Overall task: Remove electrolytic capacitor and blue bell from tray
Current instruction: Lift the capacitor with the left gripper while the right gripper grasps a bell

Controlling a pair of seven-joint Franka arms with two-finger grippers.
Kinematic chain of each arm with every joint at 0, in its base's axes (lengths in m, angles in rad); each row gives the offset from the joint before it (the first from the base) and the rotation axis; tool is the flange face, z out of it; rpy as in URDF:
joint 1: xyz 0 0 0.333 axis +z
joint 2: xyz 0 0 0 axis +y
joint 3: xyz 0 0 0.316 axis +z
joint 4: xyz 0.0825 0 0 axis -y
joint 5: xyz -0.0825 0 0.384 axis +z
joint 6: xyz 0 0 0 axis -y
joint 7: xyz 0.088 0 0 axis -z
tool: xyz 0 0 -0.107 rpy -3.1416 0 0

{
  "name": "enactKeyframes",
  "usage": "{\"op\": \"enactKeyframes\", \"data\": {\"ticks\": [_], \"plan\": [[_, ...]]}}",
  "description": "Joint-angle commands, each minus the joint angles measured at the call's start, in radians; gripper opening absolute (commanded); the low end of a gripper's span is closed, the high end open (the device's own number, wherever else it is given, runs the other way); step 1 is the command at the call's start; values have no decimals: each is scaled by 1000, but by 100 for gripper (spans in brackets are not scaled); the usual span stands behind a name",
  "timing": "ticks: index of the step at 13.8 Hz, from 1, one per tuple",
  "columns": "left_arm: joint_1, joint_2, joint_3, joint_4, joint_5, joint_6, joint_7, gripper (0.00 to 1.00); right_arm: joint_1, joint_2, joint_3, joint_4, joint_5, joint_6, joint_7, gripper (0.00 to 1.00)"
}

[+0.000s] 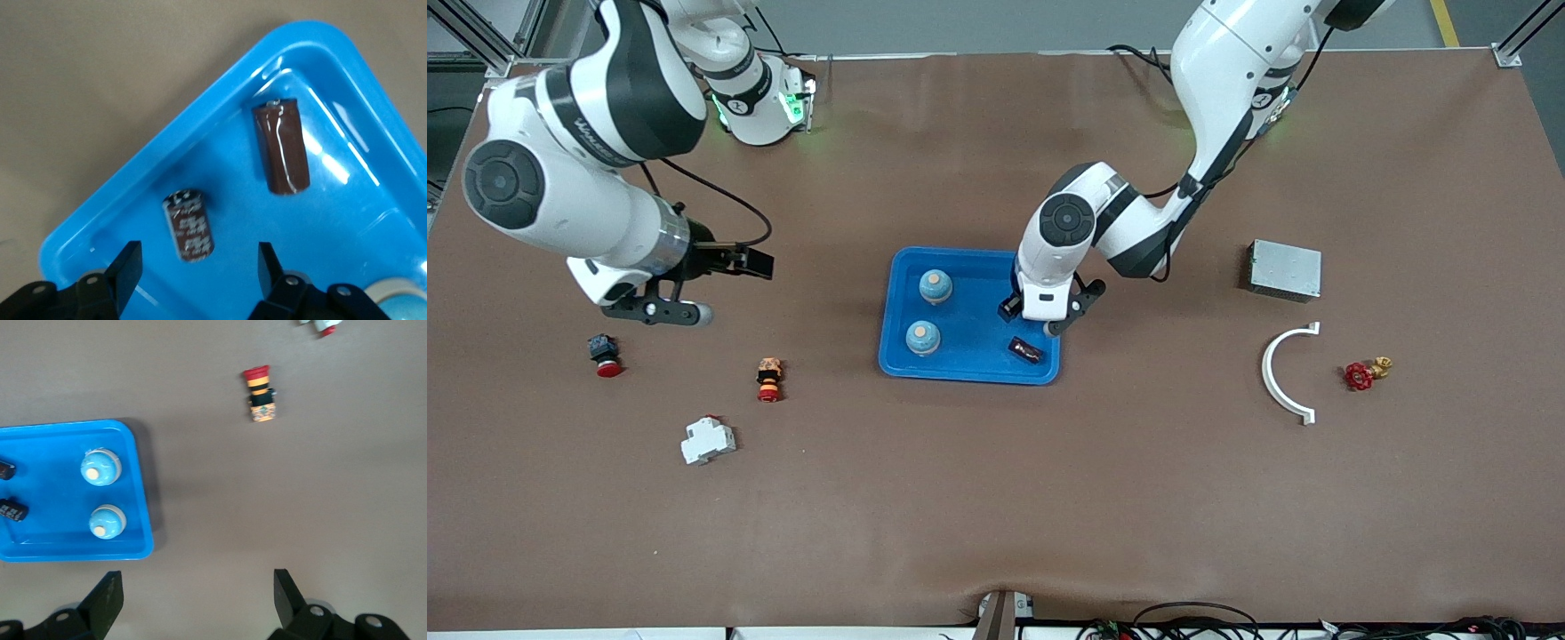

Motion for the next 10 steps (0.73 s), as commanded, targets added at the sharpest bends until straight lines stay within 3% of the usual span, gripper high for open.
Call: {"op": "enactKeyframes", "data": {"ticks": [1,4,5,6,7,10], "plan": [[-14,47,7,25,55,26,-63,69,75,5,-8,-42,21,86,72,100],[-16,53,7,22,64,26,-72,66,150,8,-8,-96,19,195,151,100],[-16,59,7,22,66,26,-72,52,176,11,-8,-117,18,228,176,100],[-18,59,7,22,64,26,-74,18,205,23,-8,-130,16,251,188,100],[-16,56,7,22,66,26,-75,1,222,34,-8,-130,15,254,199,100],[4,10,6,18,67,-12,-62,0,233,80,-7,-133,16,258,205,100]]}}
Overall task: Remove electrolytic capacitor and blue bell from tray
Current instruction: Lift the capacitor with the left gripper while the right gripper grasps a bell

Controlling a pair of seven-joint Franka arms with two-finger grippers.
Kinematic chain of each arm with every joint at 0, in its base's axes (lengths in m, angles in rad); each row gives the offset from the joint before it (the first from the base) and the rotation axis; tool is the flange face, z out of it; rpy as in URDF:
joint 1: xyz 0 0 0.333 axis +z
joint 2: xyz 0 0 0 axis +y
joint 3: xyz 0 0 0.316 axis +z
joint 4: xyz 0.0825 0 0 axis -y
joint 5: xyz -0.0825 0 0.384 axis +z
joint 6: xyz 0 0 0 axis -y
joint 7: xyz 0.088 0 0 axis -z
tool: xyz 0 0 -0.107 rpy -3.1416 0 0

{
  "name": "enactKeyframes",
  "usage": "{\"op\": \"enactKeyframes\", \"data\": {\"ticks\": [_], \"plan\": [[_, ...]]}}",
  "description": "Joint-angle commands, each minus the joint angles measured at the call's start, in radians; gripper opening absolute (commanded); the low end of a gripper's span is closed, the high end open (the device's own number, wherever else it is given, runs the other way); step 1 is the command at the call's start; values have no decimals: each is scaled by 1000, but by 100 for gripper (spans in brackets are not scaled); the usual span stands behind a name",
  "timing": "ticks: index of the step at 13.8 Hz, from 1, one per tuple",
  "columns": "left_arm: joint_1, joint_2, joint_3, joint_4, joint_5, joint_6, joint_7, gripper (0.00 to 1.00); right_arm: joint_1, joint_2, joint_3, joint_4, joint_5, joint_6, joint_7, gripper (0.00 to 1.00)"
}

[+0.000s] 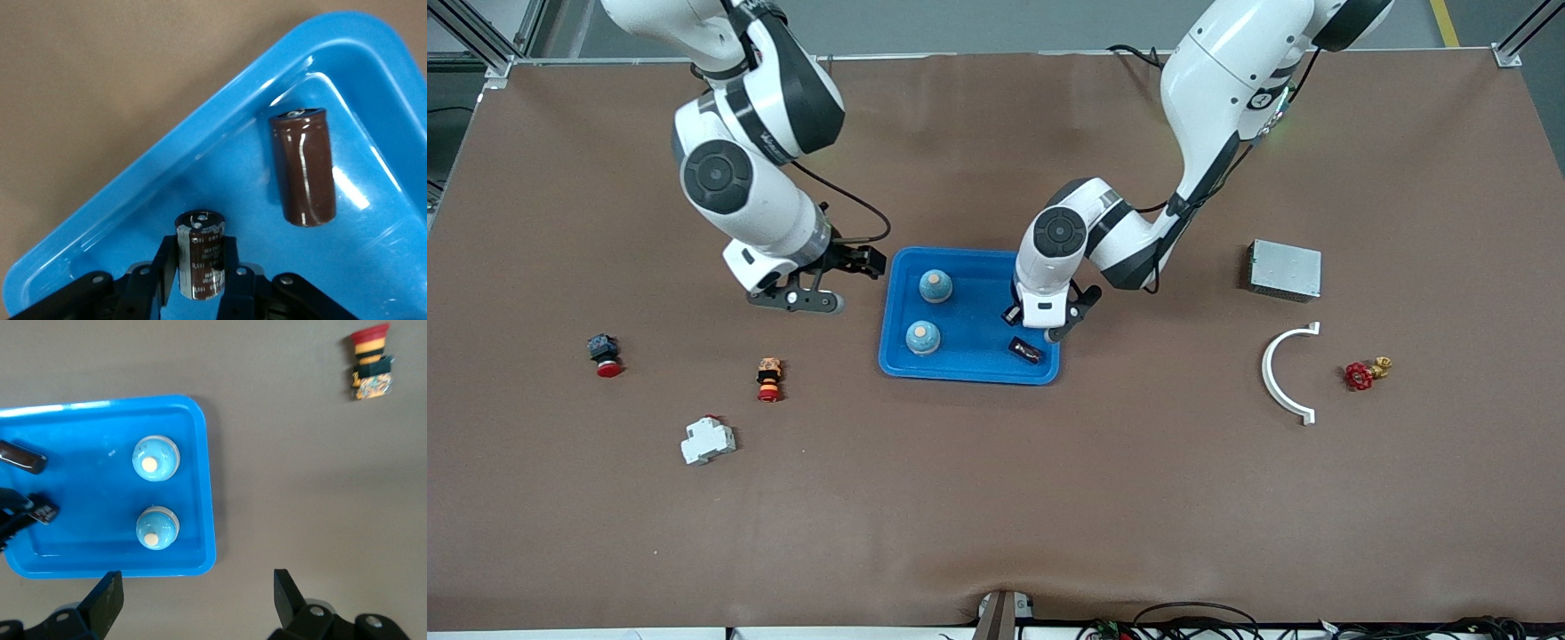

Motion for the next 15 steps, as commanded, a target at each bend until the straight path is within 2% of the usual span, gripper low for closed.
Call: {"op": "enactKeyframes", "data": {"ticks": [1,7,9,10,15], "plan": [[7,-61,6,6,25,-67,-14,0,23,36,-11,-4,13,19,24,100],[99,-231,2,6,25,-269,153,0,97,114,-9,-35,13,156,87,100],[137,-259,2,0,25,-343,234,0,125,151,-9,-35,14,171,87,100],[172,-267,3,0,25,-378,288,0,126,162,-9,-36,16,183,88,100],[389,-267,6,-22,26,-395,556,0,136,214,-9,-36,25,219,90,100]]}}
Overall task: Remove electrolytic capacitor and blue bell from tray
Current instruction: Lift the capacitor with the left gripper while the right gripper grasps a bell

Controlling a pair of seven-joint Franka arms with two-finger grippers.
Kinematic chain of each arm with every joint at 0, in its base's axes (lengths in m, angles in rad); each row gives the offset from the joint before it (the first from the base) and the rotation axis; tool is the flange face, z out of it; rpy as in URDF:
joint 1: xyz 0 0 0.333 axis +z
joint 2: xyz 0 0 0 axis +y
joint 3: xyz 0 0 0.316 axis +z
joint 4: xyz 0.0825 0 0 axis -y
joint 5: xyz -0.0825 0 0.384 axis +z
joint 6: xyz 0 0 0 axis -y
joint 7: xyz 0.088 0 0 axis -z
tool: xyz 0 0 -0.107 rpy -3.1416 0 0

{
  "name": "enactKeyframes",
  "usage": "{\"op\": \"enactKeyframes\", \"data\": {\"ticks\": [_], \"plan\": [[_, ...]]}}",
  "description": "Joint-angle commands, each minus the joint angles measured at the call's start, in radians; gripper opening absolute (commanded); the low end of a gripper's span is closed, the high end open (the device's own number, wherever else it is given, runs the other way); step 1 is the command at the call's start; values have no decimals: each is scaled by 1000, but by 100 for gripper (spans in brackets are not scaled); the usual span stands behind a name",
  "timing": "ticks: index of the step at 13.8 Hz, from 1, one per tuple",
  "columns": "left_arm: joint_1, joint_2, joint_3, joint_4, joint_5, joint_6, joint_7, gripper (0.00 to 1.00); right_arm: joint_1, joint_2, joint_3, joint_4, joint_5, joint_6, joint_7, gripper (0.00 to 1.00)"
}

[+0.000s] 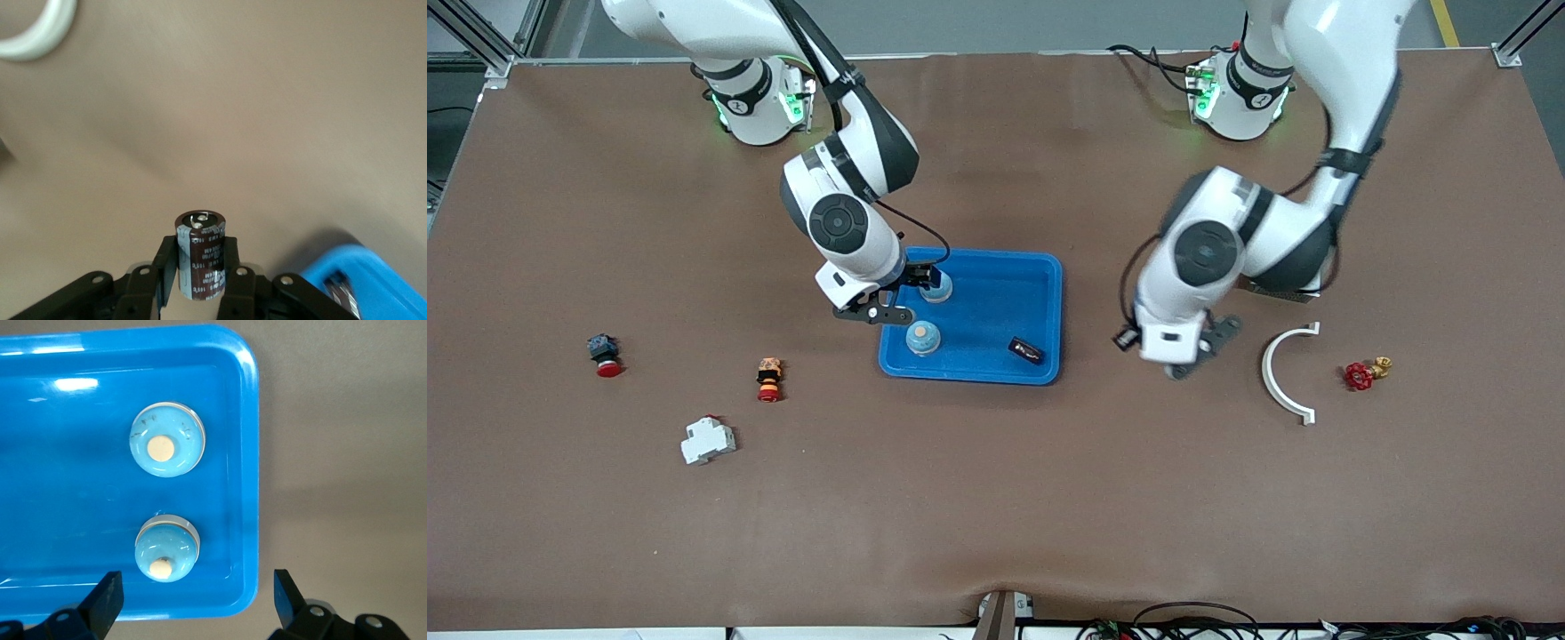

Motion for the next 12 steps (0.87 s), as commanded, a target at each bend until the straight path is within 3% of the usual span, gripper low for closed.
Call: {"op": "enactKeyframes", "data": {"ticks": [1,3,7,12], "plan": [[114,-11,-6,-37,18,-9,157,0,25,20,-7,-1,23,20,22,100],[185,3,-8,-41,71,-9,244,0,48,46,-7,-1,23,49,57,100],[317,43,-11,-62,284,6,361,0,81,85,-7,1,23,85,82,100],[418,118,-9,-62,358,92,433,0,93,125,-6,4,24,89,82,100]]}}
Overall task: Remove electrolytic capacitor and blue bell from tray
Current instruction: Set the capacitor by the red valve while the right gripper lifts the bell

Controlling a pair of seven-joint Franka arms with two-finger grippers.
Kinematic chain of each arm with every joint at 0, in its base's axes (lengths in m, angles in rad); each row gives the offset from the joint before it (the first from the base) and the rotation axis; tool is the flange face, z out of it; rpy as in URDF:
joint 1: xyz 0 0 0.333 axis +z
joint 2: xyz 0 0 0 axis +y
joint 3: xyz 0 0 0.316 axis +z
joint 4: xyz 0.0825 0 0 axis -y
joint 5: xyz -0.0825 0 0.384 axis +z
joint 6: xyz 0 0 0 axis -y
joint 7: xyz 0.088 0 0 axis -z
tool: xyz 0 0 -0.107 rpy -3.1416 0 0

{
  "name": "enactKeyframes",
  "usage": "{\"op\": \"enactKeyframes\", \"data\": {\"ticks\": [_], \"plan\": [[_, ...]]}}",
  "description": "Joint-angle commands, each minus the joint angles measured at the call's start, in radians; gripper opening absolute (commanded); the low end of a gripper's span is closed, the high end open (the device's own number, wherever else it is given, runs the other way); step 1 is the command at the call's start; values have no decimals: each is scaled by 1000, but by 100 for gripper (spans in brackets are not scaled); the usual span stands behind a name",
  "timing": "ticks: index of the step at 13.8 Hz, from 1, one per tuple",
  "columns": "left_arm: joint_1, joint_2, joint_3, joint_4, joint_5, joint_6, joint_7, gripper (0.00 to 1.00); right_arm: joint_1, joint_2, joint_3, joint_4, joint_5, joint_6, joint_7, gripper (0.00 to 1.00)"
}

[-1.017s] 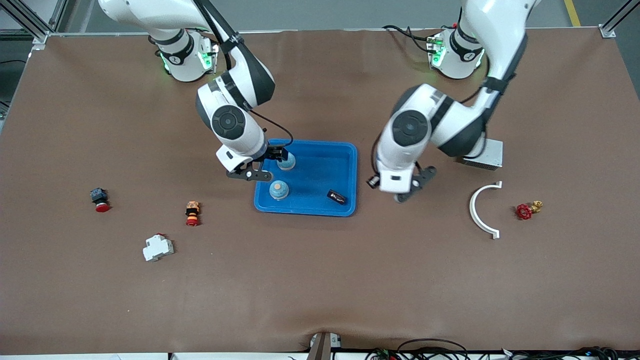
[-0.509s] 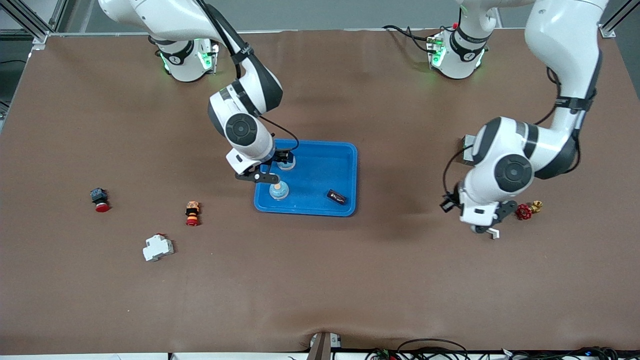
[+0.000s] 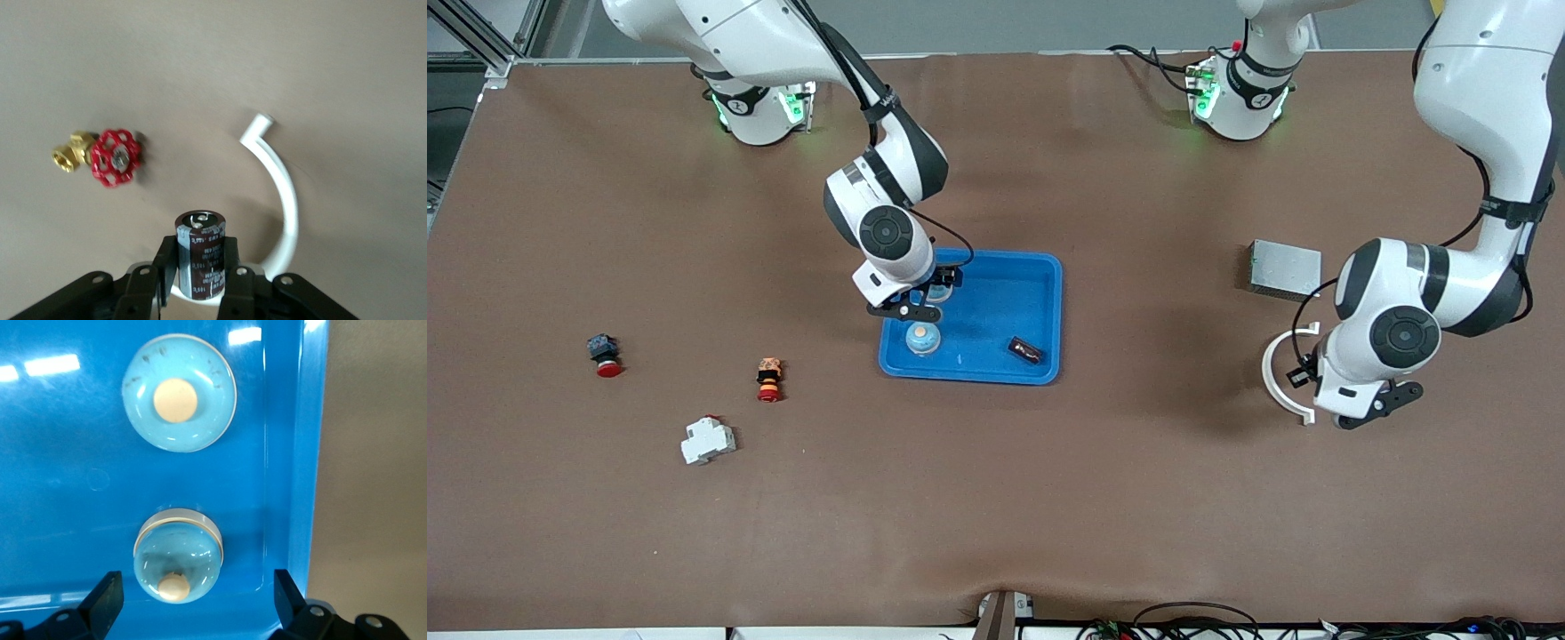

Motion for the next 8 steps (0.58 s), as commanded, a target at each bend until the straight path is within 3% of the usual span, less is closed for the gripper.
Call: {"op": "enactKeyframes", "data": {"ticks": [1,3,4,5,6,7,8], "plan": [[37,28,-14,-1,41,37,12,0,20,16,-6,5,22,12,8,100],[47,44,-14,1,50,45,12,0,22,26,-6,6,41,29,8,100],[47,57,-14,2,64,47,10,13,25,35,-6,7,50,40,7,100],[47,55,-14,4,69,47,10,47,32,38,-8,7,50,51,7,100],[47,55,-14,2,69,47,7,58,35,46,-8,7,50,55,7,100],[47,55,-14,1,67,47,6,100,35,50,-8,9,50,60,8,100],[47,49,-15,1,66,47,-8,100,35,53,-8,9,51,66,7,100]]}}
